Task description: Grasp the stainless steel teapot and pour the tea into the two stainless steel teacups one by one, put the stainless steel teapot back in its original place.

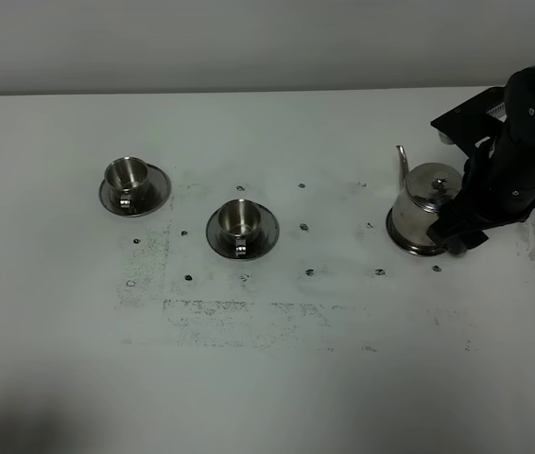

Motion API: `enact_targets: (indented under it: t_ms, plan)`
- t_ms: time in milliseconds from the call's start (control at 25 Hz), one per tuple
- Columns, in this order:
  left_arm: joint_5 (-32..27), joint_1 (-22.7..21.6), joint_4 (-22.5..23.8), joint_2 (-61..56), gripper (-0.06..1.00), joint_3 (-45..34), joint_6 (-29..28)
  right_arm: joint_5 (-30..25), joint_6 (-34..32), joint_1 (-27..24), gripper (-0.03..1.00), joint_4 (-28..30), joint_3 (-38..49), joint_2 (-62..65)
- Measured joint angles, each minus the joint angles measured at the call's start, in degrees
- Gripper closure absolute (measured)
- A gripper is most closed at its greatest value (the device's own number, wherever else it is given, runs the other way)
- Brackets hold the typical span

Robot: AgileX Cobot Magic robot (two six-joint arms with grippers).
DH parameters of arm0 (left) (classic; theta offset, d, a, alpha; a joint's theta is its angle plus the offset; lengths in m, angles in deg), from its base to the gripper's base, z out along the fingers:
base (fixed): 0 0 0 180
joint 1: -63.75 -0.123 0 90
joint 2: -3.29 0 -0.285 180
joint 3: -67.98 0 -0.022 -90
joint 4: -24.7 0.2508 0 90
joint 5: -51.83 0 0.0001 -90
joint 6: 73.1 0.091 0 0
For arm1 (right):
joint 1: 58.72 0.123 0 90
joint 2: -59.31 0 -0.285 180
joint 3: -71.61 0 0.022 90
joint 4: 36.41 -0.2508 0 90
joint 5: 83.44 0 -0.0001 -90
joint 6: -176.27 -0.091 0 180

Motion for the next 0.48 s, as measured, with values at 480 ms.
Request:
enact_targets:
  t_ms: [480]
  plan:
    - [0.0, 0.0, 0.0, 0.0, 0.25, 0.0, 0.0, 2.32, 1.0, 0.0, 0.38, -0.11, -0.74, -3.03]
